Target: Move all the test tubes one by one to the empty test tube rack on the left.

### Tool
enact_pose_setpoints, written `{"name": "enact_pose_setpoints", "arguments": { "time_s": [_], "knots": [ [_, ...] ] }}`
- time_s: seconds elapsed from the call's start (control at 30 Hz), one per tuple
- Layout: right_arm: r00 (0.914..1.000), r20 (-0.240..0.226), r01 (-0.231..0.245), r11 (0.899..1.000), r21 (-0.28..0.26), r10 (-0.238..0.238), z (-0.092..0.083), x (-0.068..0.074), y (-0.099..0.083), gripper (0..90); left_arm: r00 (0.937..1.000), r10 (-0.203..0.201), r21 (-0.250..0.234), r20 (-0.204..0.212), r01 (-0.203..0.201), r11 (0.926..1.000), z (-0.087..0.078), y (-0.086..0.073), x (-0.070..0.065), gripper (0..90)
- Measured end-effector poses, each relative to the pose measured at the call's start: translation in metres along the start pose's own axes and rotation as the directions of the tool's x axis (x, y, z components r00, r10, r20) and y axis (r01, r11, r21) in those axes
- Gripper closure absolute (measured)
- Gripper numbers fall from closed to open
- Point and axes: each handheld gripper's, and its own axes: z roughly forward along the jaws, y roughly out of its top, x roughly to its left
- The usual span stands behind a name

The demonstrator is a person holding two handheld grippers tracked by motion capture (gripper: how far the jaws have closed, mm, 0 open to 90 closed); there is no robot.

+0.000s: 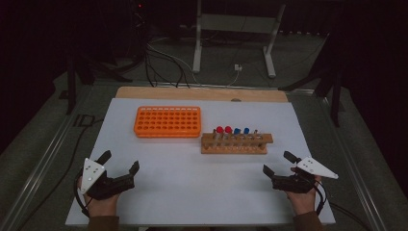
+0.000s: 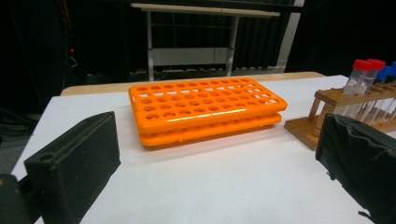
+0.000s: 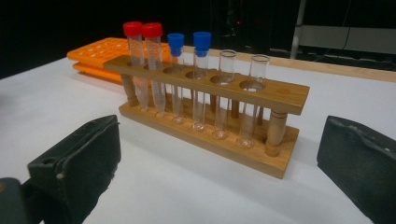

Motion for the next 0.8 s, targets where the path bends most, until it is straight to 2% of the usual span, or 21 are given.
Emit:
{"name": "enact_pose_setpoints", "arguments": {
  "time_s": [0.37,0.47,0.63,0.8],
  "knots": [
    [0.9999,-0.01,0.008,1.0,-0.007,-0.008,-0.001,0.007,0.005,0.1,0.9997,-0.01,0.007,-0.02,0.01,0.9999,-0.001,-0.001,-0.002,0.8],
    [0.9997,-0.001,0.022,1.0,0.004,-0.022,0.0,0.01,0.013,0.2,0.9997,-0.003,0.012,-0.024,0.003,0.9999,-0.001,-0.002,-0.003,0.7],
    [0.9984,-0.025,0.05,0.999,0.013,-0.05,0.006,0.014,0.028,0.2,0.9991,-0.009,0.01,-0.041,0.01,0.9999,0.0,-0.003,-0.003,0.7],
    [0.9982,-0.018,0.059,0.997,0.044,-0.058,0.016,0.011,0.043,0.2,0.999,-0.014,0.015,-0.042,0.015,0.9998,0.003,-0.004,-0.004,0.7]
  ]
}}
